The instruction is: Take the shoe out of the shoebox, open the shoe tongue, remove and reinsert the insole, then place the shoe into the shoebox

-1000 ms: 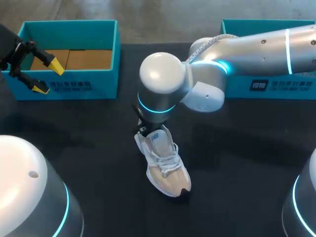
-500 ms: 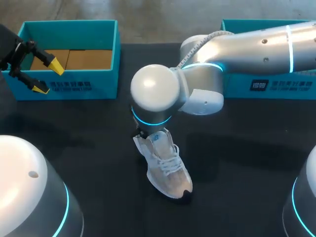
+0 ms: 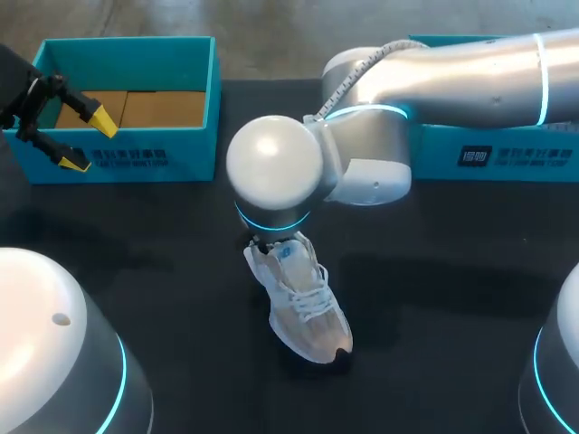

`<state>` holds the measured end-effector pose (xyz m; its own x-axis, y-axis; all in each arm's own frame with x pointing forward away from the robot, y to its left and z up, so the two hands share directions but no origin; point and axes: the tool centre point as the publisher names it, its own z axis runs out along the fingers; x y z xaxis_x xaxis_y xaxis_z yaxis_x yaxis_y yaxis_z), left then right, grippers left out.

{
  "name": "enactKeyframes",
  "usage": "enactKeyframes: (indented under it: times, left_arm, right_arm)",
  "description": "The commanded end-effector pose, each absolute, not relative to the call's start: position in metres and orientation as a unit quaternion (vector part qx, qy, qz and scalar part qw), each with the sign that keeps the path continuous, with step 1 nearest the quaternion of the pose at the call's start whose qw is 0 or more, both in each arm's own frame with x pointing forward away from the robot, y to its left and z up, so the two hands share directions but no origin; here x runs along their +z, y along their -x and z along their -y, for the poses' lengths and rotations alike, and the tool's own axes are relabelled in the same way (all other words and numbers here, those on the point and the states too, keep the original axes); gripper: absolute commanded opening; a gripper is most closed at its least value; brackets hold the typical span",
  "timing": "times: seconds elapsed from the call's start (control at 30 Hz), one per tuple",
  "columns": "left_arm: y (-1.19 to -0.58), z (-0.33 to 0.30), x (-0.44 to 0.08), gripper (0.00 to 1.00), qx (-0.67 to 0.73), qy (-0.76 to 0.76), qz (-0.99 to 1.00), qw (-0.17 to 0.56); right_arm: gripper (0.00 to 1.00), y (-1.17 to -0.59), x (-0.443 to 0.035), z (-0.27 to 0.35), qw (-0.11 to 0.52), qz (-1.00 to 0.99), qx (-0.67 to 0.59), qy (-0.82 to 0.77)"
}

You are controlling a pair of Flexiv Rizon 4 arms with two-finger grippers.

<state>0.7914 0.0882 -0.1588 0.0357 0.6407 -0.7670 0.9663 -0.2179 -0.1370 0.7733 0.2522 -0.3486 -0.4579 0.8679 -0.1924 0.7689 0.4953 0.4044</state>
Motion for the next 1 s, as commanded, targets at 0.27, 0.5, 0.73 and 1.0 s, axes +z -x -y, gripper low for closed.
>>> enactKeyframes:
  times: [0.27, 0.5, 0.73, 1.0]
  left_arm:
    - [-0.791, -0.088, -0.159, 1.0, -0.371, -0.686, -0.586, 0.218]
    - [-0.791, -0.088, -0.159, 1.0, -0.371, -0.686, -0.586, 0.218]
    - [-0.791, -0.088, -0.159, 1.0, -0.371, -0.686, -0.586, 0.218]
    - [-0.791, -0.088, -0.159, 1.0, -0.371, -0.686, -0.586, 0.218]
  right_arm:
    - [0.23, -0.77, -0.329, -0.247, 0.187, -0.848, 0.124, -0.48]
    - [0.23, -0.768, -0.335, -0.247, 0.179, -0.853, 0.113, -0.477]
    - [0.22, -0.764, -0.349, -0.243, 0.153, -0.856, 0.105, -0.482]
    - [0.31, -0.764, -0.358, -0.242, 0.137, -0.86, 0.101, -0.48]
